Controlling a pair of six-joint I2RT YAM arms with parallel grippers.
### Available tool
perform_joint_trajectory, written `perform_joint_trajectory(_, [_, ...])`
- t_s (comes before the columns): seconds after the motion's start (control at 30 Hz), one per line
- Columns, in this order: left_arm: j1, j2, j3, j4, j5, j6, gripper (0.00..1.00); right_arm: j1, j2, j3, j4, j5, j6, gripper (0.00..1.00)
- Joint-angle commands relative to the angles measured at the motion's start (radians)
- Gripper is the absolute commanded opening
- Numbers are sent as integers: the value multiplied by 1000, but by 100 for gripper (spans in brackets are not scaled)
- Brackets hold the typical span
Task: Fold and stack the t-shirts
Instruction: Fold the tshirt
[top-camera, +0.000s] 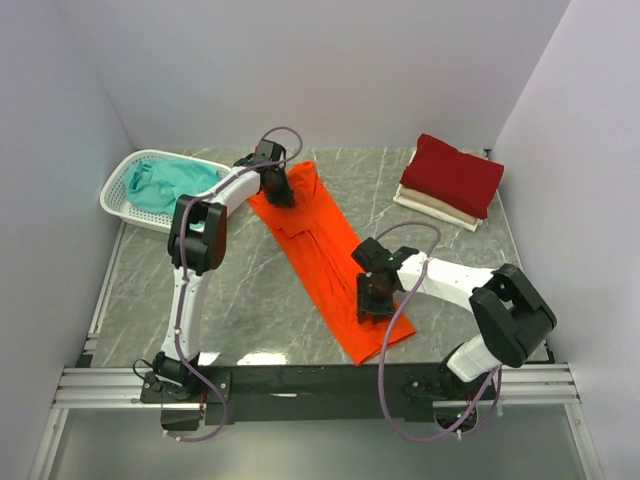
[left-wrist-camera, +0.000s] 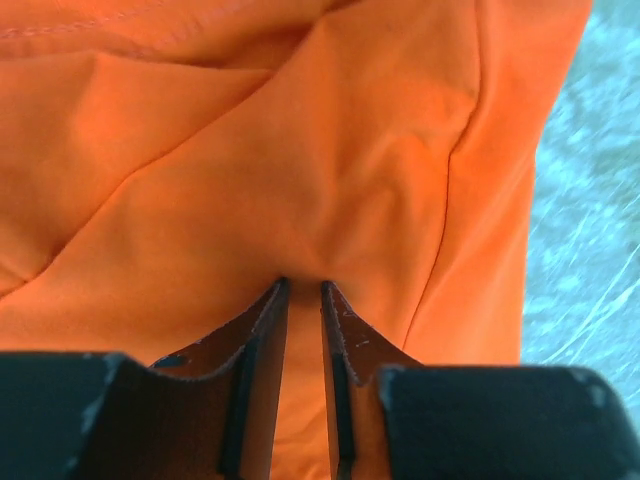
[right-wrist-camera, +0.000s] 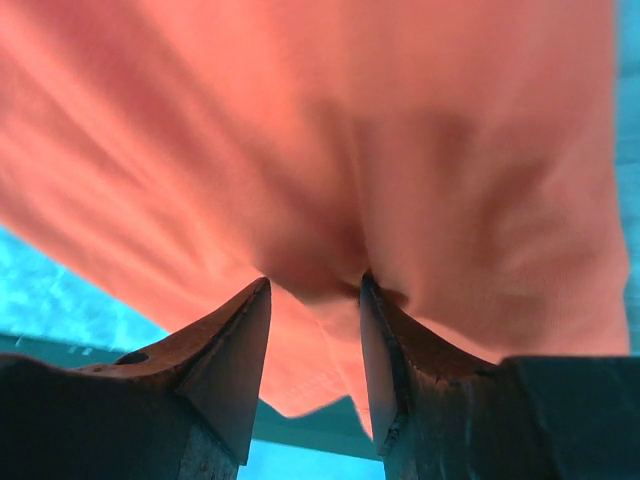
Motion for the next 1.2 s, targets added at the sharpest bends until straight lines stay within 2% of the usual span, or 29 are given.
perform_joint_trajectory(0.0, [7,72,63,-15,-14,36,27,73,48,-13,85,-85,60,48])
perform_joint_trajectory(0.2, [31,130,131,17,23,94,29,196,158,73,137,-161,103,48])
perform_joint_trajectory(0.47, [41,198,221,76,81,199,36,305,318,307,137,-180,91,48])
perform_joint_trajectory(0.6, [41,187,284,87,118,209,43,325,292,418,88,-114,68,49])
perform_joint_trajectory(0.67, [41,131,286,103,141,205,47,325,234,438,36,-89,62,50])
perform_joint_trajectory(0.8, [41,-36,237,143,136,188,65,325,137,441,-74,-10,50,54])
perform_joint_trajectory(0.93, [36,-313,62,127,92,148,74,325,73,355,-160,32,59,55])
perform_joint_trajectory(0.97, [36,-363,-54,114,78,139,75,324,56,332,-159,32,62,56])
perform_joint_trajectory(1.03, [18,-511,-191,72,37,116,74,322,39,268,-140,24,73,57])
perform_joint_trajectory(1.07, [8,-558,-331,56,17,107,74,322,30,249,-128,7,77,57])
perform_joint_trajectory(1.13, [-36,-689,-470,27,-35,81,73,322,20,217,-102,4,85,57])
perform_joint_trajectory(1.17, [-57,-733,-603,9,-54,71,73,322,20,214,-100,4,89,57])
